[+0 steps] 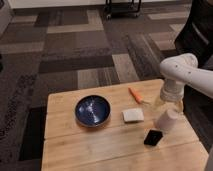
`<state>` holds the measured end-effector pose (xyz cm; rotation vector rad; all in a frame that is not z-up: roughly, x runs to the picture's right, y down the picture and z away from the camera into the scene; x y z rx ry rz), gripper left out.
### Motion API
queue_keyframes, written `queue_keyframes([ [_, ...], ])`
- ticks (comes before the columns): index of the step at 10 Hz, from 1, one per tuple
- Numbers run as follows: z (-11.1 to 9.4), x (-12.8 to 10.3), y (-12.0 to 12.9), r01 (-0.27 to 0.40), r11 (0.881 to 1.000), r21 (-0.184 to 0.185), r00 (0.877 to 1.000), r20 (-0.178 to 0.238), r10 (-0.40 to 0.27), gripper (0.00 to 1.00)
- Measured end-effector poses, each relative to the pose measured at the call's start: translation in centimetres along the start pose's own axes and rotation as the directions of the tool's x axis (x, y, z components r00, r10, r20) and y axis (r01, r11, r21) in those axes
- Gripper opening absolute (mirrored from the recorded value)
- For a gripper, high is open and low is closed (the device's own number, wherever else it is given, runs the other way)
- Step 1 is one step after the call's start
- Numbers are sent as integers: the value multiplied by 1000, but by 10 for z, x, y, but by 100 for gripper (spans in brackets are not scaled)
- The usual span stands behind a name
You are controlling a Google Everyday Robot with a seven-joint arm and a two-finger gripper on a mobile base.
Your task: Place the ceramic cup over the eraser
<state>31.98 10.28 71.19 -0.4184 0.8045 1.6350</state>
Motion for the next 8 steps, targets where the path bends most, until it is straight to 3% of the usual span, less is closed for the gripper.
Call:
queue_keyframes([
  [4,-5,13,-8,-46,999,9,999,20,46,65],
  [8,0,26,-15,-82,996,-37,996,43,84,65],
])
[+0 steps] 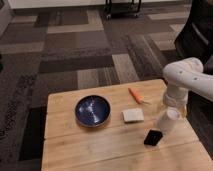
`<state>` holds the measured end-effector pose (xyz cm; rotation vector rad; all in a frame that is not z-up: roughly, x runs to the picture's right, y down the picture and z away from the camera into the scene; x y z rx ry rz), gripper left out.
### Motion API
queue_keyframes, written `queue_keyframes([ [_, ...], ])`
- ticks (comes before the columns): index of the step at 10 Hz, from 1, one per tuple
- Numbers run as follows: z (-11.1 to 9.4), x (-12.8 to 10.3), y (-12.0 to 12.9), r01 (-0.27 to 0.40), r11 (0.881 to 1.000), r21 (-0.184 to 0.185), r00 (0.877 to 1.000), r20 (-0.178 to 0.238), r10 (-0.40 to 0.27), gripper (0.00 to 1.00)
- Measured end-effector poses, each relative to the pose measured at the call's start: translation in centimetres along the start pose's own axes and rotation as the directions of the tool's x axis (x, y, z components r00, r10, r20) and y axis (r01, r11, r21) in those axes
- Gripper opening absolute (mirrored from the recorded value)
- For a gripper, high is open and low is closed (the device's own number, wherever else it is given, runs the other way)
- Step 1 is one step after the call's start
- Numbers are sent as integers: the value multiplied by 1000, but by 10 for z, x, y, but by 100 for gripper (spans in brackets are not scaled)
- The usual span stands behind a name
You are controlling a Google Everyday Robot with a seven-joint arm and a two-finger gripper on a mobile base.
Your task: Place the ceramic cup over the eraser
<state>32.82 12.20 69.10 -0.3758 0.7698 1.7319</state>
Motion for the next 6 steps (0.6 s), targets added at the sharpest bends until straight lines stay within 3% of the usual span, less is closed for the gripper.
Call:
queue_keyframes([
  [5,13,-10,-8,50,999,-11,998,31,-50,65],
  [6,16,-10,-5,60,998,-16,998,31,-60,55],
])
